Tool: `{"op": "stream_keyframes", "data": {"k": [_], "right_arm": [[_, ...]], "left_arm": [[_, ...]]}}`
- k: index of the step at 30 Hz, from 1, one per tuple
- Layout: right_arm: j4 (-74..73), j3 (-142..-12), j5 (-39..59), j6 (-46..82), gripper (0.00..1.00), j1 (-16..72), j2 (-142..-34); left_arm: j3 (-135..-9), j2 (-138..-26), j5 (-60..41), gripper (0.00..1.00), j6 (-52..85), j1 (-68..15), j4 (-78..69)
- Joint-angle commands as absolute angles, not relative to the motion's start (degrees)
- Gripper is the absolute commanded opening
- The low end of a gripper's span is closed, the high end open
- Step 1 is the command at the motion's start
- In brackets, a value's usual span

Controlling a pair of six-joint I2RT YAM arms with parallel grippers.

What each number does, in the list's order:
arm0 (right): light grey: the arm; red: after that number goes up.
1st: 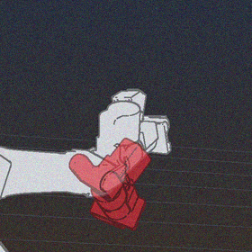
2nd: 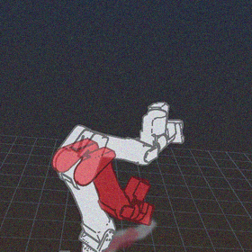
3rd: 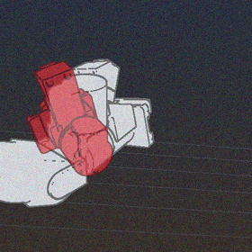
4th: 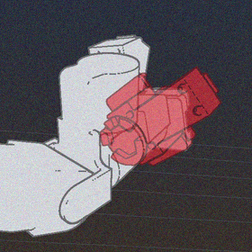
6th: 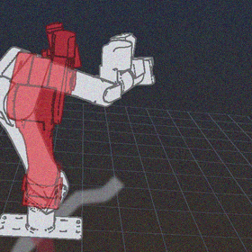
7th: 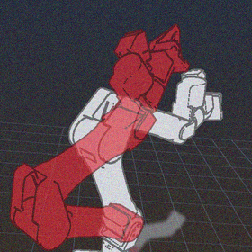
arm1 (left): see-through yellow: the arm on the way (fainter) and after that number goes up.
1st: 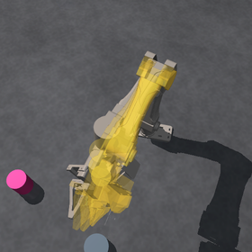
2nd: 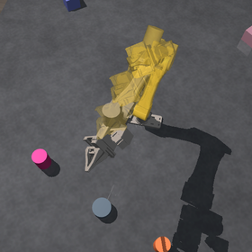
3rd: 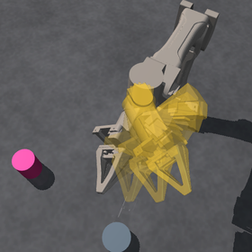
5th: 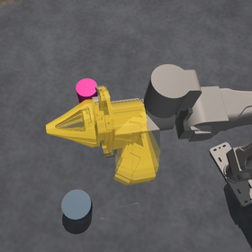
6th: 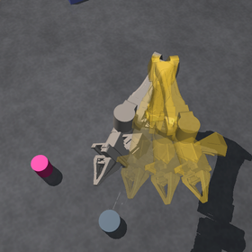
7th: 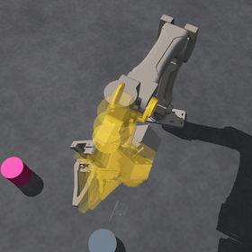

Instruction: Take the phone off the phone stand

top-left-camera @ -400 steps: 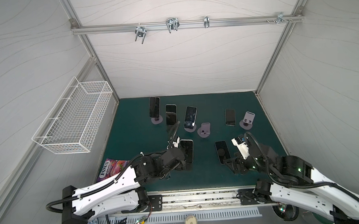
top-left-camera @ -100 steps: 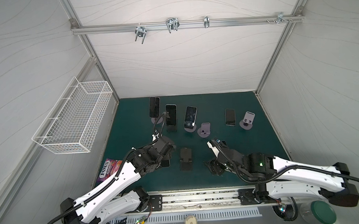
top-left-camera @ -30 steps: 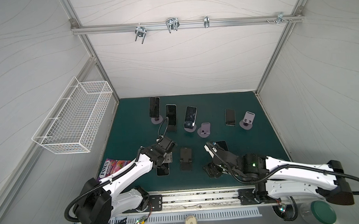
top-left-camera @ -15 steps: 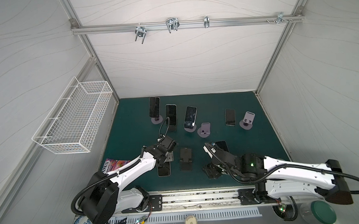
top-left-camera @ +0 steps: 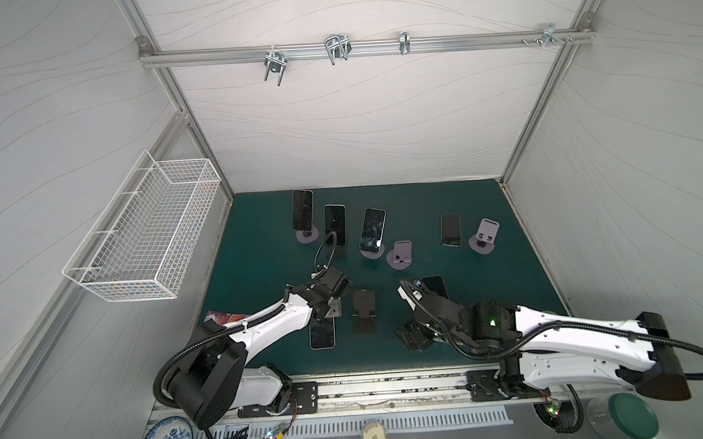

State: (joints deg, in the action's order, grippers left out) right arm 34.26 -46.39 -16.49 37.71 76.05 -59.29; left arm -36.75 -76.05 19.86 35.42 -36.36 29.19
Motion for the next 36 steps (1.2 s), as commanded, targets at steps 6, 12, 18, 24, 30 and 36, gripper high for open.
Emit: {"op": "stream_keyframes", "data": {"k": [6,12,18,24,30,36], "right_arm": [[34.6,-46.7,-16.4,38.6,0.79,76.3,-59.3],[34.7,-46.4,-16.5,39.2,0.79,76.3,-58.7],[34.6,-45.6,-16.6,40.3,0.78,76.4,-58.1],[34.7,-44.9,-16.8,41.1,0.78,76.4,-57.4],[34.8,-44.5,-17.2,41.3,0.78,76.5,-56.6],[35.0,-44.3,-17.3,41.5,0.78,76.4,-56.3]], "left_arm": [[-36.5,-79.2,20.5,0.71,36.6,-36.3,28.8],[-36.6,-80.6,20.3,0.73,36.7,-36.2,29.0],[-37.2,-82.8,20.0,0.75,37.0,-36.1,29.4],[-38.1,-85.0,19.8,0.77,37.4,-36.1,30.7],[-38.4,-86.0,19.4,0.78,37.8,-36.2,31.4],[-38.5,-86.6,19.2,0.79,37.7,-36.2,31.2]]}}
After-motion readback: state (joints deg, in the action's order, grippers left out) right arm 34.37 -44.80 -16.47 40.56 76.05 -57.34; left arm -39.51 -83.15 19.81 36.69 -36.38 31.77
